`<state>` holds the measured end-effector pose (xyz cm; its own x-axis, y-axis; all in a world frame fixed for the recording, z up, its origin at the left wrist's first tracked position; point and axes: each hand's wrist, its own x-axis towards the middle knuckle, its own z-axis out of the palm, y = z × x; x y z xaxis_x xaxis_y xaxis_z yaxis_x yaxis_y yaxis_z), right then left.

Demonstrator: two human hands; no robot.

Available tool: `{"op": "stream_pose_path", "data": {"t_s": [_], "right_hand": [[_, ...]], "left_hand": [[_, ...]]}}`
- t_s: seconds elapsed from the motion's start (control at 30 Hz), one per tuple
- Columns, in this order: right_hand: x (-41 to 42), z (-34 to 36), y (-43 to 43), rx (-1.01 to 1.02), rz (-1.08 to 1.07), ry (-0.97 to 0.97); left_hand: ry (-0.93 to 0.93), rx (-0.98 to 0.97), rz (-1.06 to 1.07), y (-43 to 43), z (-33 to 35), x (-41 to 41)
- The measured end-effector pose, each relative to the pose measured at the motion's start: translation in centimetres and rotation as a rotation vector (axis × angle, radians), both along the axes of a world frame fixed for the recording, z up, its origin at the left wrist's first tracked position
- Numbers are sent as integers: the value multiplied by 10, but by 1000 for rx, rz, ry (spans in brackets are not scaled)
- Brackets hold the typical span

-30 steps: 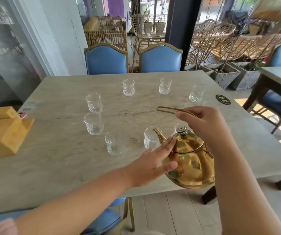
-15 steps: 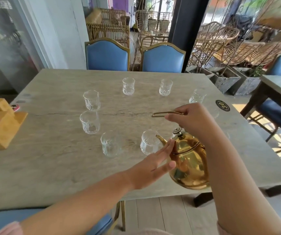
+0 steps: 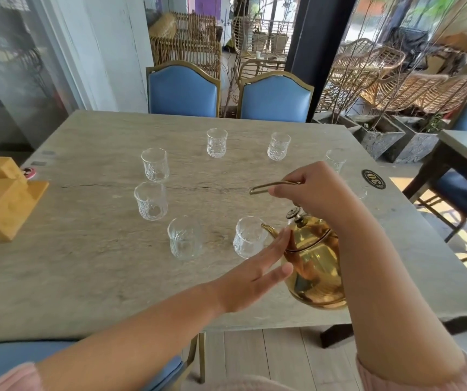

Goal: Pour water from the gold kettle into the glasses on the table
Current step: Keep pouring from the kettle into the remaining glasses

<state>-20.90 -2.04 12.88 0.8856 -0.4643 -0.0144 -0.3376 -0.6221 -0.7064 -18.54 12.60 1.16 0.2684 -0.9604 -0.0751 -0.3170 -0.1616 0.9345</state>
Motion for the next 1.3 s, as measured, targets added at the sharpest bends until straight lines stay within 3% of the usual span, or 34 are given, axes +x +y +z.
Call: {"op": "stream_pose_path", "data": {"t_s": [1.3], "right_hand": [[0, 7, 7, -64, 35, 37]], "left_hand": [[-11, -38, -1, 5, 7, -7]]}}
